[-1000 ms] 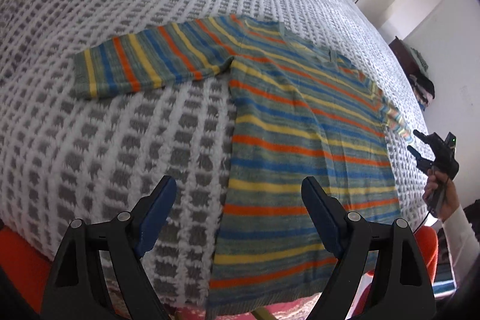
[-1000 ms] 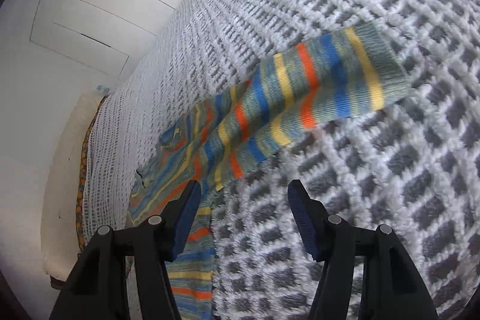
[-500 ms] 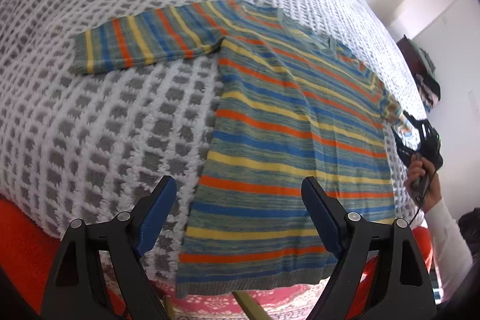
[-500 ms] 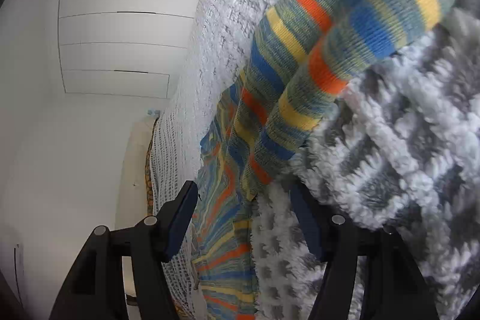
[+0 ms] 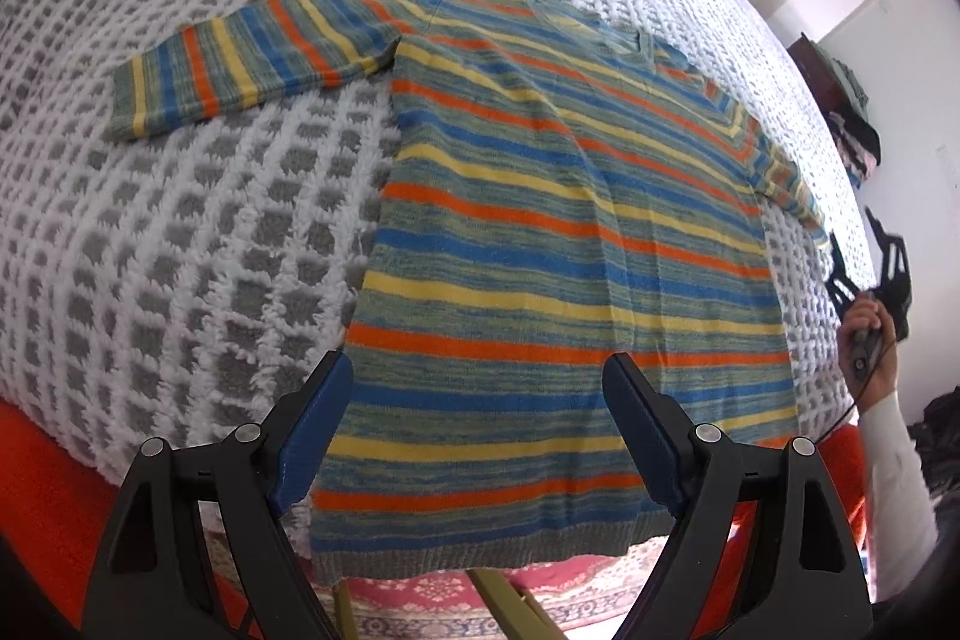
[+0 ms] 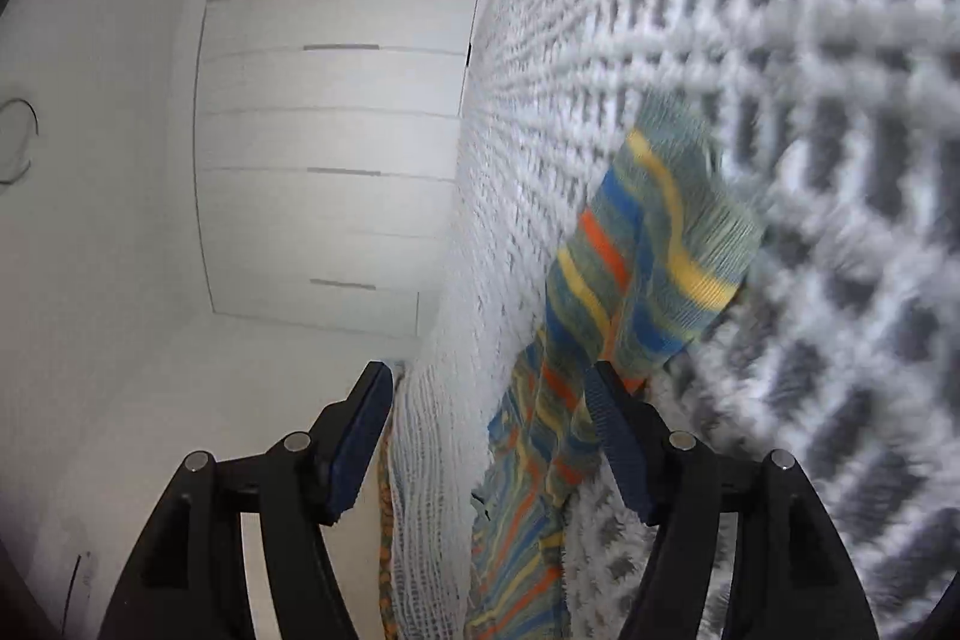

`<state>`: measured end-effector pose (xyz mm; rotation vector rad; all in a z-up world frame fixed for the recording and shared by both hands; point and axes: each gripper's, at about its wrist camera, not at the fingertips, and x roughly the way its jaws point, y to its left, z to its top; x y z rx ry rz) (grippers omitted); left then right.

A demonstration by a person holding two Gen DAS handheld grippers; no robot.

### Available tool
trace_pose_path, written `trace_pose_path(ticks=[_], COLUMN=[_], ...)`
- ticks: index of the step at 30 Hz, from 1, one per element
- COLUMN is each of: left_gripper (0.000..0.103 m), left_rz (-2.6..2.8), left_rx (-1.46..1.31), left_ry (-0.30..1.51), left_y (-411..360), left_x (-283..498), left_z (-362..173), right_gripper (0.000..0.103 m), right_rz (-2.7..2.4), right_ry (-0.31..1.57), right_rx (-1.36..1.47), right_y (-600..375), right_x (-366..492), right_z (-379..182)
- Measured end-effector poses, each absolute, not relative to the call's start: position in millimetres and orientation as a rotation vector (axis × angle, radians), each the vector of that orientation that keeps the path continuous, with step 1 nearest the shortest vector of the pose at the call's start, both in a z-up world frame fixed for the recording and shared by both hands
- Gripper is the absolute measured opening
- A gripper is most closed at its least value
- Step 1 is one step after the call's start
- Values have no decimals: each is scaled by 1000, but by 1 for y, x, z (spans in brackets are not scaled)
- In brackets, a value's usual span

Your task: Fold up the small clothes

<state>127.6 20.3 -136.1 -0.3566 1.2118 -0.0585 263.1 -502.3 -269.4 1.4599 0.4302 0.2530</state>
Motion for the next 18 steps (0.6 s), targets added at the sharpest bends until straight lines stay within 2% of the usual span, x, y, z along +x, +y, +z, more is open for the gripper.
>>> trace_pose_path(ticks=[3, 8, 12, 14, 15, 16, 18], left_gripper=[86, 86, 86, 86, 86, 86, 86], left_rz=[-62, -64, -56, -47, -40, -32, -20], left_rx=[-354, -332, -363, -379, -384, -389, -396], left_ry=[1211, 1192, 1199, 1197, 1197, 1197, 1194], left_y=[19, 15, 20, 24, 26, 29, 33], left_x=[127, 125, 123, 121, 121, 120, 118], left_z=[-137, -131, -132, -132, -131, -131, -130], right_gripper=[68, 68, 64, 53, 18, 6, 6], right_rz=[131, 52, 122, 138, 170, 205, 244], right_ry=[391, 633, 883, 924, 935, 956, 1008], right_rx=[1449, 1236, 913, 746, 696, 660, 631], right_y=[-538, -560, -537, -524, -512, -509, -504], right_x=[237, 257, 308, 326, 336, 341, 352], right_z=[-259, -245, -241, -234, -230, -227, -215])
